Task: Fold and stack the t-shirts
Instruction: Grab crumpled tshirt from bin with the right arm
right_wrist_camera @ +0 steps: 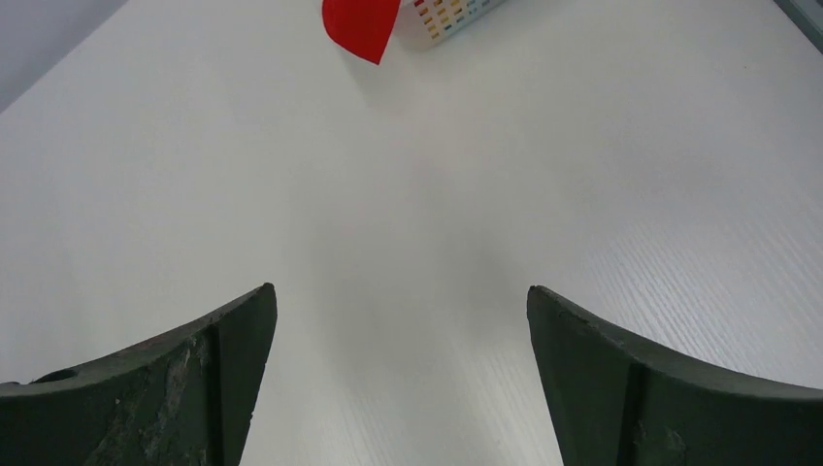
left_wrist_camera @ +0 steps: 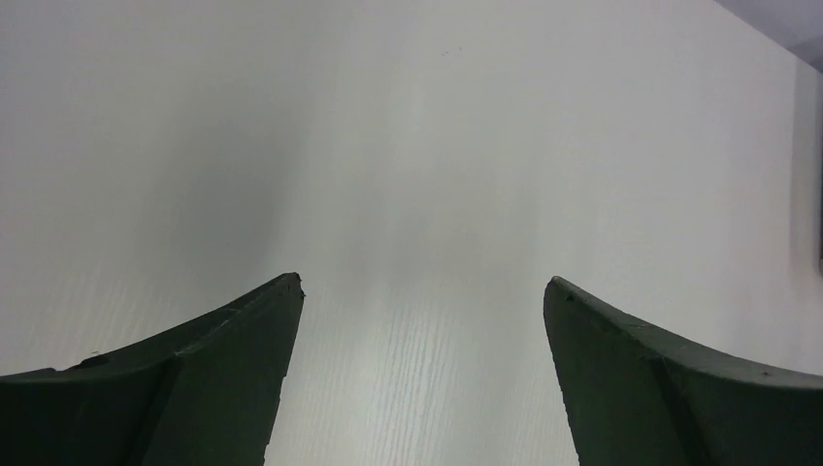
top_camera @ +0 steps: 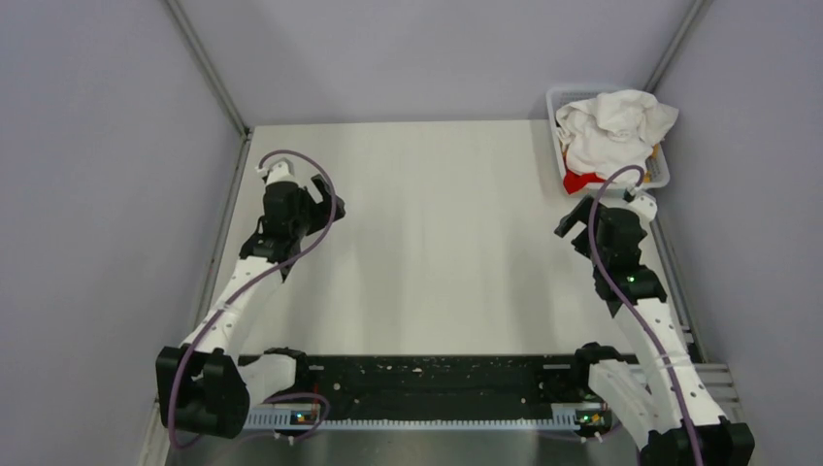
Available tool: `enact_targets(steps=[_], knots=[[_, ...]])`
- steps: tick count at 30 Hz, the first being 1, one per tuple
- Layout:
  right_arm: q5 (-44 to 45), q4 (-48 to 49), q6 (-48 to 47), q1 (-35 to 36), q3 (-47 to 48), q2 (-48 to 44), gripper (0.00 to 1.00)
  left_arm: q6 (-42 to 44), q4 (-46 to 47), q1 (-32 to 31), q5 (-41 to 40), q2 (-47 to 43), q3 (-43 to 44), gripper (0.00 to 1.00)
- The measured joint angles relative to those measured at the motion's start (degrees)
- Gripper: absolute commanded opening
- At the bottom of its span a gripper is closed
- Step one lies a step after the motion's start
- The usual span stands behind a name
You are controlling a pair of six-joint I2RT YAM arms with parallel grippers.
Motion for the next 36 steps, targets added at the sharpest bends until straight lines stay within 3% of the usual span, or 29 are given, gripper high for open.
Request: enact_targets(steps=[5,9,19,26,31,32,33,35,36], knots=[[0.85,-0.07,-0.81,0.0,1.44,2.75,0.99,0.74,-1.09,0.0,-1.31,-1.66,0.0,0.99],[1.57,0.02,-2.89,-0.02,8.63,8.22,0.99,0.79,-1.18,0.0,-2.6,-2.01,0.02,0.99],[-1.14,-4.35,-8.63,-7.69,47.84,41.4,0.98,0.52,-1.07,0.0,-5.77,-3.15,0.2,0.99],[-6.16,-8.02,-11.39,-14.53,76.72,69.88,0.97,-0.15,-0.57,0.02,-6.45,-3.82,0.2,0.99],[-7.56,-9.97,-13.49,-15.43,92.78,85.68,0.9,-1.55,-0.48,0.04,-6.75,-3.82,0.17,0.99],[-7.96,-10.14,-13.94,-15.43,94.25,87.52,0.87,-1.88,-0.5,0.02,-6.84,-3.82,0.17,0.99],[-8.52,-10.21,-14.45,-15.39,95.34,89.2,0.76,-2.03,-0.5,0.02,-6.88,-3.82,0.17,0.99],[-9.11,-10.05,-15.54,-15.39,96.13,90.97,0.37,-2.36,-0.52,0.02,-6.91,-3.82,0.17,0.99],[-9.18,-10.08,-16.33,-15.39,96.21,91.3,0.07,-2.51,-0.55,0.04,-6.91,-3.82,0.17,0.99]])
